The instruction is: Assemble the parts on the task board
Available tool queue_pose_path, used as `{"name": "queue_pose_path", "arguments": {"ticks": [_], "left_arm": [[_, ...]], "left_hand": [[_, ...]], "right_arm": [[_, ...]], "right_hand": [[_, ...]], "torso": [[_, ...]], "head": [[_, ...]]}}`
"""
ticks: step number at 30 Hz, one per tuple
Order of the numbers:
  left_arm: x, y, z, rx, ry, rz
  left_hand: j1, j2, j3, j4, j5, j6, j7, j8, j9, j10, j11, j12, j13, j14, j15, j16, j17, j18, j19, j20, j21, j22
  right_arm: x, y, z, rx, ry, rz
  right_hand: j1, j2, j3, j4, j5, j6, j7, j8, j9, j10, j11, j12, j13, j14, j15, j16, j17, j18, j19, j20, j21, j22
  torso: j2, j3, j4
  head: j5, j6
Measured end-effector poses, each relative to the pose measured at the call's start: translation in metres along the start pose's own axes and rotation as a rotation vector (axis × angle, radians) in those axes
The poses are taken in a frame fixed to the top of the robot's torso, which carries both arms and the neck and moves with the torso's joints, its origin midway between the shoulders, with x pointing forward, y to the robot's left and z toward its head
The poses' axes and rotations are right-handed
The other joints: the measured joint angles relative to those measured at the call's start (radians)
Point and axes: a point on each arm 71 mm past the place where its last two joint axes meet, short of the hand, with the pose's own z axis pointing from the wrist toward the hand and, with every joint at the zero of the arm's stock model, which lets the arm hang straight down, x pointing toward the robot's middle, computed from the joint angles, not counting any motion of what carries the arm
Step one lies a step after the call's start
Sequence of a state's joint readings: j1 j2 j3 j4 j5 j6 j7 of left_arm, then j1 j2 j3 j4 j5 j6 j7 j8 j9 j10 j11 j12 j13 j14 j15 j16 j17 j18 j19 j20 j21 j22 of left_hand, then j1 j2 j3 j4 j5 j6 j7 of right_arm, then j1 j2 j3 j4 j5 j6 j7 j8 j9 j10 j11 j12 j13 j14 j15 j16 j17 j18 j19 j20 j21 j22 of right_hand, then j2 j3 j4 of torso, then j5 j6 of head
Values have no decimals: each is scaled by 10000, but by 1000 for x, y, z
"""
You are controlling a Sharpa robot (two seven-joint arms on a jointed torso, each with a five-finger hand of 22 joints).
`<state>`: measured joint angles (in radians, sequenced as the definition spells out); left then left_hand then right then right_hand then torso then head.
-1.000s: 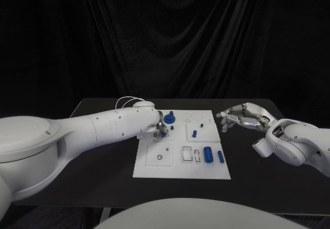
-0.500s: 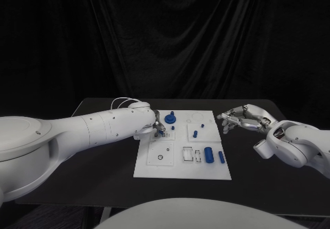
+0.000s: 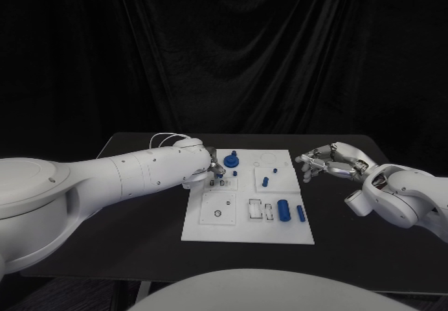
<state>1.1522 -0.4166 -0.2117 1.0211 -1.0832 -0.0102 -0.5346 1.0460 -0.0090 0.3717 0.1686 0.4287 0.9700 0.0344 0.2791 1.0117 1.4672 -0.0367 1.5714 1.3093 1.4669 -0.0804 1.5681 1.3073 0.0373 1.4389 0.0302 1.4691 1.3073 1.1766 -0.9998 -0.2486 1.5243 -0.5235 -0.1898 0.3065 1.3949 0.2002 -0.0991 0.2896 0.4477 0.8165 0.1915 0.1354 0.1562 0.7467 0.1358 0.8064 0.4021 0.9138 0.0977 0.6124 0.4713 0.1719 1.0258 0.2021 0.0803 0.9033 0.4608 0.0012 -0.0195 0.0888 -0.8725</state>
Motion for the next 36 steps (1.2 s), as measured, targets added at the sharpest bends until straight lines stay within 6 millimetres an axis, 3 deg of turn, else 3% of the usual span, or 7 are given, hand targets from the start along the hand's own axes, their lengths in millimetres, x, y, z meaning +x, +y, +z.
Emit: {"name": "queue_pose_path", "arguments": {"ticks": [36], "left_arm": [[22, 9, 3, 120, 70, -280]], "left_hand": [[-43, 44, 11, 68, -194, 38, 34, -24, 44, -1, 1, 0, 0, 0, 1, 0, 0, 0, -1, 1, -76, 1]], "right_arm": [[0, -1, -1, 63, 40, 22]], "right_hand": [[0, 0, 0, 0, 0, 36, 36, 41, 1, 0, 0, 0, -9, -36, 36, 0, -18, 0, 0, 0, 0, -8]], "torso": [[-2, -2, 1]], "head": [[26, 0]]}}
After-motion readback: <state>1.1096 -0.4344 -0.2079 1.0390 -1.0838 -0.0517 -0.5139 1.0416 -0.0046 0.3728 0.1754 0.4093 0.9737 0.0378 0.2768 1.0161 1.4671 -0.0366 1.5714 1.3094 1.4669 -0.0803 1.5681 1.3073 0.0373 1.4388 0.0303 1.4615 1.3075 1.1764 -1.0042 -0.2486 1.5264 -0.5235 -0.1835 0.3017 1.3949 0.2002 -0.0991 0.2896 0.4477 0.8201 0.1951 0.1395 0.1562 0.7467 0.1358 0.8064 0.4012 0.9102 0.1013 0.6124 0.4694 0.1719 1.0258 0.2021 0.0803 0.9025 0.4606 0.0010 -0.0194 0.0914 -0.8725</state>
